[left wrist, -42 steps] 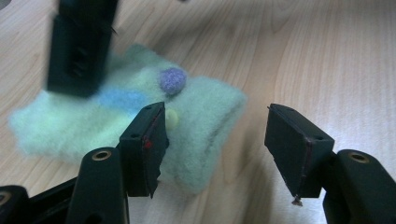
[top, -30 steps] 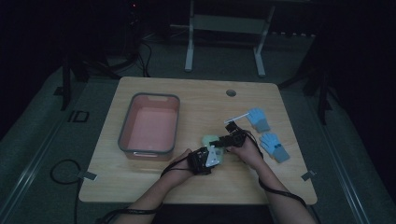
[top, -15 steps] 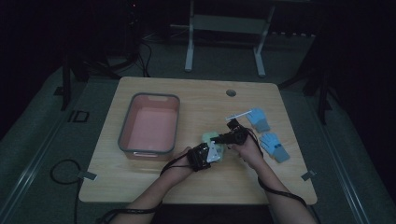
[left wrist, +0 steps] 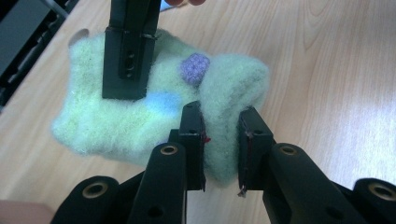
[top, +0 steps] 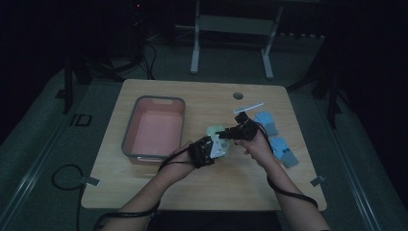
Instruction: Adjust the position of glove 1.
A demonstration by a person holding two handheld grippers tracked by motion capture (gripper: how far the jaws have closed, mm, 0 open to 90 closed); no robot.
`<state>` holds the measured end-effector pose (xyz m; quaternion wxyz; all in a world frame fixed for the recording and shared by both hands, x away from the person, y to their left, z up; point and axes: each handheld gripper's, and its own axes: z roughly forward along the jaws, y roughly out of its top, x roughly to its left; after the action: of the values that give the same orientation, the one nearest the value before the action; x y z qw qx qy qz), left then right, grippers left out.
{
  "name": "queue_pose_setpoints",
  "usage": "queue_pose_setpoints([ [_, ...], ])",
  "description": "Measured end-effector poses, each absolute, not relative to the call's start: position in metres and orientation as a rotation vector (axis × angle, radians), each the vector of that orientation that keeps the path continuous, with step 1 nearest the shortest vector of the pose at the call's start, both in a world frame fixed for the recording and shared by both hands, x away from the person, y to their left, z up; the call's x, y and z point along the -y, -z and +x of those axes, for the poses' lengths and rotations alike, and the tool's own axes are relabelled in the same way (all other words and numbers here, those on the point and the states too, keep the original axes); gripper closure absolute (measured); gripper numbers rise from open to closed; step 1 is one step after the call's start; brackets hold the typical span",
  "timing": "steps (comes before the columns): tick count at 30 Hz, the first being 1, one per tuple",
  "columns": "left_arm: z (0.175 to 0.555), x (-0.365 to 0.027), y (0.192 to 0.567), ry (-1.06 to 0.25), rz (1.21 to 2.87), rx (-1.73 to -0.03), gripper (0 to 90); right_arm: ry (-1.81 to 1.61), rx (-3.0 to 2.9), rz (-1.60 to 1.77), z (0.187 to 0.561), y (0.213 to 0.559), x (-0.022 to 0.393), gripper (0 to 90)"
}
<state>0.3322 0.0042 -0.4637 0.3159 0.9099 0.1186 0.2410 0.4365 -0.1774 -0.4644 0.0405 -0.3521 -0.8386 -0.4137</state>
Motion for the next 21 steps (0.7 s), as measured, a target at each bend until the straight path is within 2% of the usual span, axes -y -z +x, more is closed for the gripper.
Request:
queue_pose_setpoints([
  [8, 0.335, -0.02, 0.444, -0.653, 2.414, -0.31, 75.4, 1.297, 2.59, -1.043, 0.439, 0.443, 0.159, 70.4],
  [21, 0.333, -0.051, 0.428, -0.674, 2.439, -0.329, 75.3, 1.311, 2.591, -0.978, 0.443, 0.43, 0.127, 70.5],
])
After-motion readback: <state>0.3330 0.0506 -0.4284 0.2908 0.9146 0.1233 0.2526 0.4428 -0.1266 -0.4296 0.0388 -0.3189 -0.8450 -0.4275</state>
